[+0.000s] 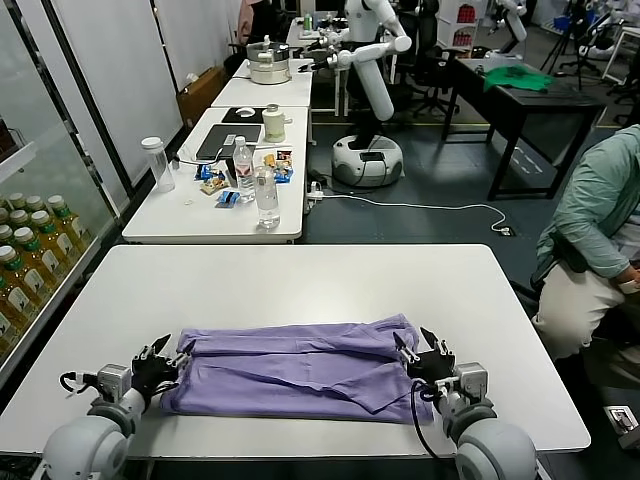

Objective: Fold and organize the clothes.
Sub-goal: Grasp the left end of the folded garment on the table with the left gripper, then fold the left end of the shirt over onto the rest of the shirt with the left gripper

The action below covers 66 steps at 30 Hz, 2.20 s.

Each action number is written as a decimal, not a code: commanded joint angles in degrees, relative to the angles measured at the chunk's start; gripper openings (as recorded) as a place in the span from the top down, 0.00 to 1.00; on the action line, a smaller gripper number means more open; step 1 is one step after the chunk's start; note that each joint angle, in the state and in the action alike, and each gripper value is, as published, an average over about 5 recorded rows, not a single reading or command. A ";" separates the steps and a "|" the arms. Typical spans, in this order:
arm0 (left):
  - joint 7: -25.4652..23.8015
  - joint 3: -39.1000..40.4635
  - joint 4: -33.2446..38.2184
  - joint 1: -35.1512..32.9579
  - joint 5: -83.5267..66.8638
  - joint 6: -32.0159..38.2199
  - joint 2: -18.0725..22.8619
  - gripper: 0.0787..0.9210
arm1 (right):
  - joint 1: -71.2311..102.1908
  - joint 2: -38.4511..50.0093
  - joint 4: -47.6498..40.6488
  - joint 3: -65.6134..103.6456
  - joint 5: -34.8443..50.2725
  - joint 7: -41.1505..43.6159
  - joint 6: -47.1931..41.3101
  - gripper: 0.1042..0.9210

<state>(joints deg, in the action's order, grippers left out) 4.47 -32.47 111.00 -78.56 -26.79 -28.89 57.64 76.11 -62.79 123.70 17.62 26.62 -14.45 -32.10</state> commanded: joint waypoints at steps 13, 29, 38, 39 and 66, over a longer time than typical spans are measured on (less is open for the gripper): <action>17.25 6.61 1.16 -0.24 -6.00 -3.29 4.91 0.23 | 2.65 -0.83 1.03 0.01 -3.27 0.43 -0.10 0.12; 17.37 2.73 4.56 0.41 5.40 -1.98 4.35 0.77 | 3.08 -0.95 0.86 0.03 -3.97 0.54 -0.13 0.12; 11.99 -19.06 -0.48 -2.47 23.72 2.37 -2.77 0.96 | 2.63 -0.70 1.14 0.16 -3.98 0.53 -0.12 0.12; 11.45 -20.79 -1.57 -2.61 24.69 2.96 -3.40 0.96 | 2.59 -0.69 1.17 0.16 -3.97 0.53 -0.12 0.12; 10.84 19.92 9.25 9.05 1.69 -4.48 14.26 0.96 | 3.85 -0.96 2.36 1.34 -4.56 0.34 -0.33 0.12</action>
<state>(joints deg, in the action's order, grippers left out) 15.61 -26.71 121.75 -75.89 -23.57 -32.26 64.64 79.71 -63.71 126.02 18.71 22.17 -14.08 -32.47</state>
